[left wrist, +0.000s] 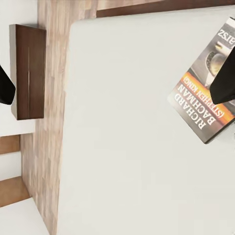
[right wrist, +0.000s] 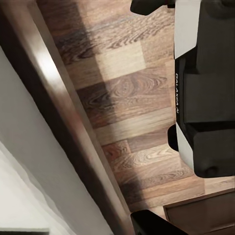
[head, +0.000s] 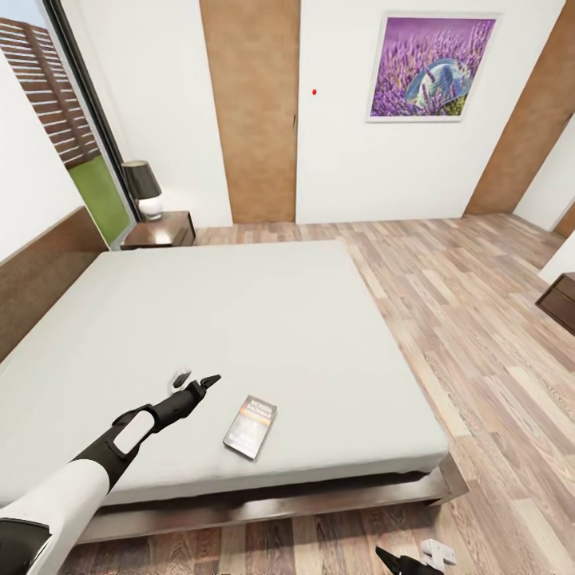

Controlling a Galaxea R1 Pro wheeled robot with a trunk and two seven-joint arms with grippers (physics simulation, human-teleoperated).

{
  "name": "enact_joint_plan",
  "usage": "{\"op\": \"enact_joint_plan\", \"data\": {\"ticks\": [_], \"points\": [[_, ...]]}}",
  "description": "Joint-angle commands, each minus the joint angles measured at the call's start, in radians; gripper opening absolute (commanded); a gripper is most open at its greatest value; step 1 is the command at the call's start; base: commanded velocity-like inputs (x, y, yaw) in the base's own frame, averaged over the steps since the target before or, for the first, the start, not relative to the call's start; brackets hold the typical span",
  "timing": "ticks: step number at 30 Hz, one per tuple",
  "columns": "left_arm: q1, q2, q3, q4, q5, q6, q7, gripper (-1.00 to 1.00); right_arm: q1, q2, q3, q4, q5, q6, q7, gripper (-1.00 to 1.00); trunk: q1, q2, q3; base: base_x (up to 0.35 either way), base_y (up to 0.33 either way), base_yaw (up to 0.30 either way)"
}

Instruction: In the bedroom, move the book from the bed onto either nightstand, and place the two sandals side by side next to the bed.

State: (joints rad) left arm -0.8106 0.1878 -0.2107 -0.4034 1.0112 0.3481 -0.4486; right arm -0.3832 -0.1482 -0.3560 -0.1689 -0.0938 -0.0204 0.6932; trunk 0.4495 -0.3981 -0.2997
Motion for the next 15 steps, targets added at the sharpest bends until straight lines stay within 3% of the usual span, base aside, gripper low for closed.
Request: {"op": "enact_joint_plan", "data": {"ticks": [1,15], "points": [[-0.001,0.001,-0.004,0.000,0.009,0.005,-0.001,1.00,-0.001,-0.001,0.005,0.002,-0.010,-0.002,0.003,1.00,0.000,-0.002,-0.003,0.000,0.000,0.000],[-0.001,0.001,-0.004,0.000,0.009,0.005,-0.001,1.00,-0.001,-0.001,0.005,0.002,-0.011,-0.002,0.002,1.00,0.000,-0.002,-0.025,0.000,0.000,0.000]]}}
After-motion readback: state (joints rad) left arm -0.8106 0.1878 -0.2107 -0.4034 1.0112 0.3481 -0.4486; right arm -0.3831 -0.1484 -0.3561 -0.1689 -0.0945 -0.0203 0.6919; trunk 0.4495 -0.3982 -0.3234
